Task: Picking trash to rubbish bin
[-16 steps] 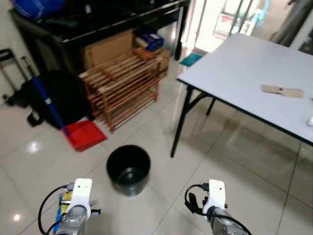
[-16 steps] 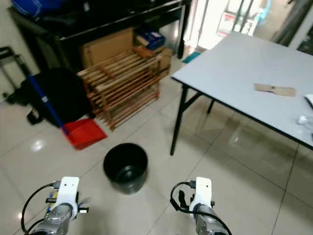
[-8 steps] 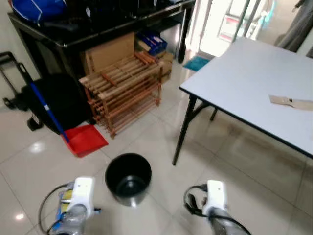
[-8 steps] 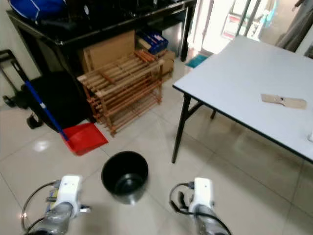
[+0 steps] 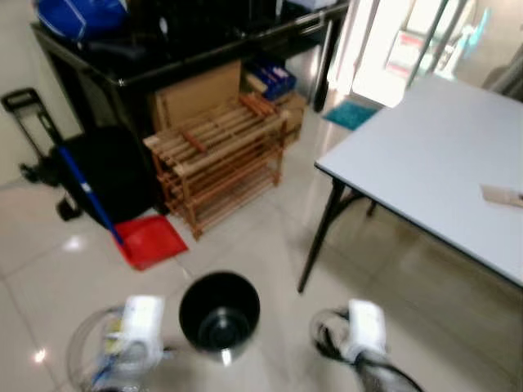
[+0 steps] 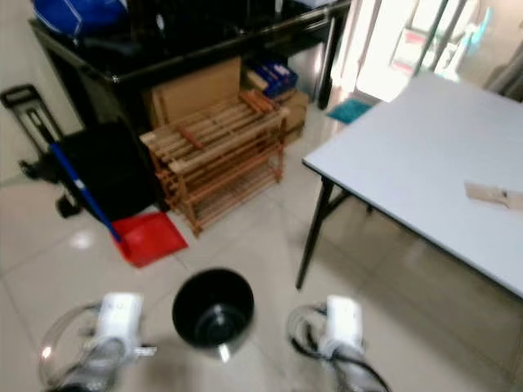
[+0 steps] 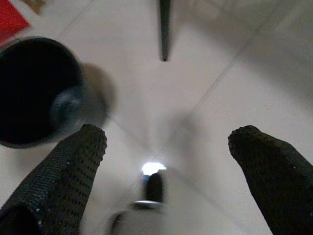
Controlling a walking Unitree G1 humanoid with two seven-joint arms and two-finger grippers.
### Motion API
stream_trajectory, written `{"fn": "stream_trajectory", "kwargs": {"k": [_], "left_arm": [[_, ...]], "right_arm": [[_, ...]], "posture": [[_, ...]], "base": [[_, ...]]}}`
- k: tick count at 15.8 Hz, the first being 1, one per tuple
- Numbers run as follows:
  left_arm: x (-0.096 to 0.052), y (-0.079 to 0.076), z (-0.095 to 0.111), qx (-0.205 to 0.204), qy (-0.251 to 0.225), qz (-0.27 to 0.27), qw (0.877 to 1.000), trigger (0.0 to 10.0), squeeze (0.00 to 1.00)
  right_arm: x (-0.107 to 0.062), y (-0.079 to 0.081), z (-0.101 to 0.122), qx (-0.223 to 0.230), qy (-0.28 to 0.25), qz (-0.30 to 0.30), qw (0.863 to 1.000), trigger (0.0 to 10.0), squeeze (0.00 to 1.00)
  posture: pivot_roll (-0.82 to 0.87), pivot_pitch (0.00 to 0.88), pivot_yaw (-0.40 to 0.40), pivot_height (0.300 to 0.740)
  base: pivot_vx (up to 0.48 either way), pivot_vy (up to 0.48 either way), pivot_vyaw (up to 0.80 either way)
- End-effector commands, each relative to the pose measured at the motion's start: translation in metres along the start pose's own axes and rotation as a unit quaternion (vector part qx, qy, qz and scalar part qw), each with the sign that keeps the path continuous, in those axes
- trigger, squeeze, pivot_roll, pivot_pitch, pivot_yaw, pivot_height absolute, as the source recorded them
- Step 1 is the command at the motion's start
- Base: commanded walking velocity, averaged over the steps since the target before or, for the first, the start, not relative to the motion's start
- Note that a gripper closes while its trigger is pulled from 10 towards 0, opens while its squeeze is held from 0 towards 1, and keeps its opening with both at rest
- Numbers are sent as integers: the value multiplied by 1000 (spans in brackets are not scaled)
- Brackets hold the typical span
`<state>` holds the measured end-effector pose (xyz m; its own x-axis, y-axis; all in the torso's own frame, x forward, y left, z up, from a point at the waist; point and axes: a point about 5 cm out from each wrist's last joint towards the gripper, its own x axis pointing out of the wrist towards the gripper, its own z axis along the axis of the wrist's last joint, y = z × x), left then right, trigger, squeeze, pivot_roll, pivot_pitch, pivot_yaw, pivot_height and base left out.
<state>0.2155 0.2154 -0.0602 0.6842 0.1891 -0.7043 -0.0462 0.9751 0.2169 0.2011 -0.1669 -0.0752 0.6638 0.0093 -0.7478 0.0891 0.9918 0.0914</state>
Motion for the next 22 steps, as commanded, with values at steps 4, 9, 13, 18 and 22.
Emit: {"fn": "stream_trajectory", "kwargs": {"k": [4, 9, 13, 18, 22], "left_arm": [[-1, 14, -5, 4, 10, 17, 1000, 10000, 0], [-1, 13, -4, 5, 8, 16, 1000, 10000, 0], [0, 13, -4, 4, 8, 17, 1000, 10000, 0], [0, 12, -2, 2, 3, 18, 1000, 10000, 0], [0, 12, 1, 4, -4, 16, 1000, 10000, 0]], "right_arm": [[3, 11, 7, 9, -11, 11, 1000, 10000, 0], [2, 11, 6, 6, -9, 11, 1000, 10000, 0], [2, 11, 6, 6, -8, 12, 1000, 10000, 0], [2, 12, 6, 5, -7, 14, 1000, 10000, 0], [4, 17, 15, -6, -18, 30, 999, 10000, 0]], "posture": [[4, 58, -37, 740], [4, 59, -37, 740], [4, 59, -36, 740], [2, 60, -36, 740], [-1, 68, -40, 740]], "base": [[324, 0, 200], [323, 0, 0], [323, 0, 0], [256, 0, 0], [0, 0, 0]]}}
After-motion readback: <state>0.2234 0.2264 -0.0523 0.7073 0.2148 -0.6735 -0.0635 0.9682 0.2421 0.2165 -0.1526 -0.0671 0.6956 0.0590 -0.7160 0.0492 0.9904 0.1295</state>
